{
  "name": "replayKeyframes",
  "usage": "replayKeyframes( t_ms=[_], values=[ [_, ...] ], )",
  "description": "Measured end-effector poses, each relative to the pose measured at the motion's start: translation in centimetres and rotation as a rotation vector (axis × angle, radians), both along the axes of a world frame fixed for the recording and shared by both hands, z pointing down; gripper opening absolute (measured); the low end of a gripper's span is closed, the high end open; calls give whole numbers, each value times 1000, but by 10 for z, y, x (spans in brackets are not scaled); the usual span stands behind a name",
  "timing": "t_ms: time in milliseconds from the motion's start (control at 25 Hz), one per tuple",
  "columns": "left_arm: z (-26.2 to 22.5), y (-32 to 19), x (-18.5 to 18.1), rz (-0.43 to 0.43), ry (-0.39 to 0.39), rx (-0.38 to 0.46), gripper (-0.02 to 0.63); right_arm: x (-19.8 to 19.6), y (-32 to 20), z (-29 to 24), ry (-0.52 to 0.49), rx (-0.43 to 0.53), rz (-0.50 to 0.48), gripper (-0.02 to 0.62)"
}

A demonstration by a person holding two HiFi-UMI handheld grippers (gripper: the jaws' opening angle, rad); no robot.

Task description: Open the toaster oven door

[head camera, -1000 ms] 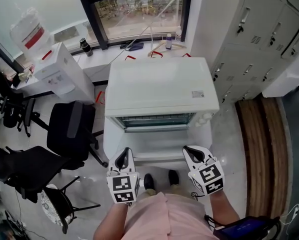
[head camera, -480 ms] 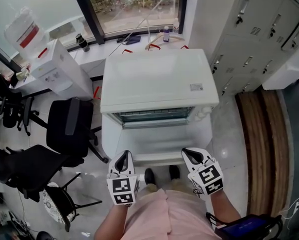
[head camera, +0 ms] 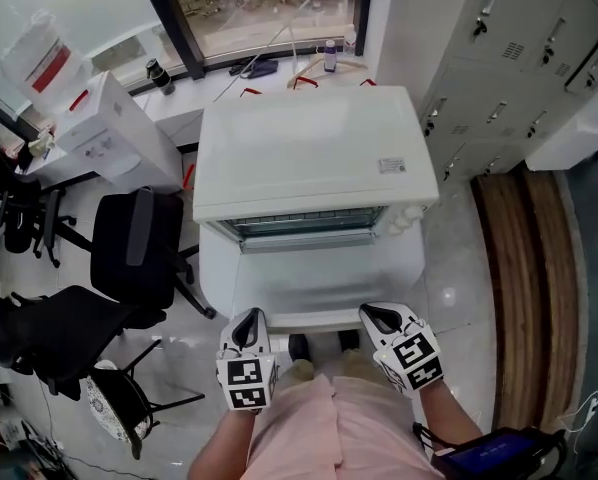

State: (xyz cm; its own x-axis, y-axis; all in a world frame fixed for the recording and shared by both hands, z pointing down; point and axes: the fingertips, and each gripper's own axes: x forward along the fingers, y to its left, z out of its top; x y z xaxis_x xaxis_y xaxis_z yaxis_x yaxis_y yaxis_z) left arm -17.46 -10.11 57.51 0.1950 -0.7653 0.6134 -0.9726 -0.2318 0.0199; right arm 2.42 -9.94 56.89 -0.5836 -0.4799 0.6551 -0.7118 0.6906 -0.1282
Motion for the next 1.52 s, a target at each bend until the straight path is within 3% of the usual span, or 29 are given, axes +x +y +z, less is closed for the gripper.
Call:
replayKeyframes(
  t_ms=[1000,1520],
  values=[
    [92,32,8,66,31,-155,14,14,27,95,88,-157,-17,0],
    [130,35,14,118,-5,-189,14,20,31,134,129,-221,-18,0]
  ],
)
